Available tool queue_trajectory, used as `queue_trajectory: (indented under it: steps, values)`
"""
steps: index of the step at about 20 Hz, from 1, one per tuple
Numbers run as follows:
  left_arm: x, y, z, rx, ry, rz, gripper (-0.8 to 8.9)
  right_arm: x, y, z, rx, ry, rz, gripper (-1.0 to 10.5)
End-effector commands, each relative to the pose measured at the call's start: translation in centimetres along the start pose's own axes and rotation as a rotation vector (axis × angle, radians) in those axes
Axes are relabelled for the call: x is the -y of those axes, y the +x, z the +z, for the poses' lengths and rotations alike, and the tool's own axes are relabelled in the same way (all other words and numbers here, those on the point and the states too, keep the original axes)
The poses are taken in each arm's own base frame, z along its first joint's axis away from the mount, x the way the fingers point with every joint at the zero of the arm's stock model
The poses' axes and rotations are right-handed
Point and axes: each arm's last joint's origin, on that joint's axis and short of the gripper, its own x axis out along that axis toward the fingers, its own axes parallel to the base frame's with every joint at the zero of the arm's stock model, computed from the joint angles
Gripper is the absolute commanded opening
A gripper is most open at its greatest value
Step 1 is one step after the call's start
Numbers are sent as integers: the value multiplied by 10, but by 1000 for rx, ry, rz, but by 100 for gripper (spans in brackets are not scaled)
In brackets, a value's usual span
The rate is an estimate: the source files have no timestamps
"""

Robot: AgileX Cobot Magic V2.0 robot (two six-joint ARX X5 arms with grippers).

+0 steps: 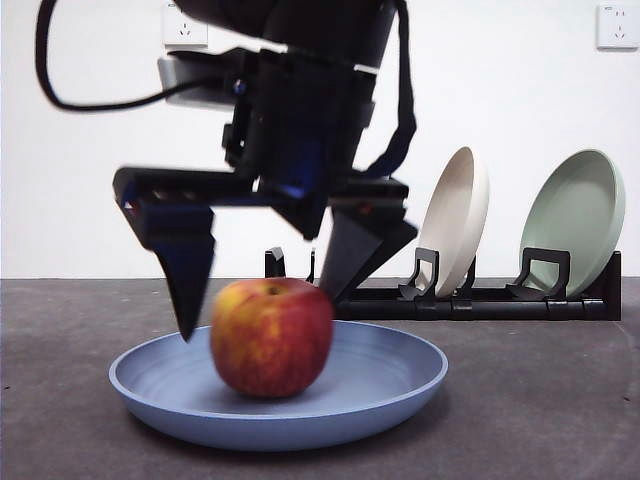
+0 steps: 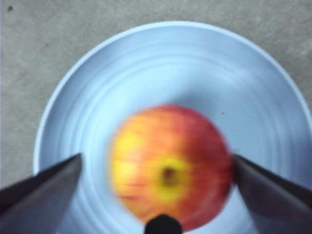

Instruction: Take the blue plate from the plate rack,put the plate on the table,take the apple from the table,put the apple in the plate

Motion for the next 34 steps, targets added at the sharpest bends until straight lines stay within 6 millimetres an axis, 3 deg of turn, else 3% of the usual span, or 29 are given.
queue_trajectory:
  steps: [1, 4, 7, 8, 9, 11, 14, 16, 21, 30, 34]
  values:
    - [-1, -2, 0, 11, -14, 7, -9, 4, -23, 3, 61, 14, 16, 608]
    - [-1, -2, 0, 11, -14, 7, -8, 13, -70, 2, 146, 28, 22, 599]
    - [-1, -2, 0, 11, -14, 7, -8, 31, -132, -13, 245, 45, -51, 593]
    - [-1, -1, 0, 10, -14, 7, -8, 41, -154, -22, 282, 64, -90, 548]
    - [0, -1, 1, 8, -13, 7, -8, 50, -173, -32, 307, 88, -116, 432]
    - [1, 1, 2, 1, -8, 9, -3, 69, -208, -55, 347, 114, -142, 12]
    - [7, 9, 7, -30, 9, 17, -3, 94, -249, -92, 424, 165, -150, -8]
    - [14, 17, 11, -66, 31, 28, -3, 106, -265, -110, 476, 227, -170, 1]
    - [34, 43, 22, -166, 131, 57, -3, 115, -276, -125, 530, 375, -144, 1]
    - [69, 94, 32, -349, 259, 101, -3, 117, -265, -142, 296, 258, -254, 1]
    - [61, 104, 34, -391, 322, 165, -3, 118, -265, -142, 299, 261, -257, 1]
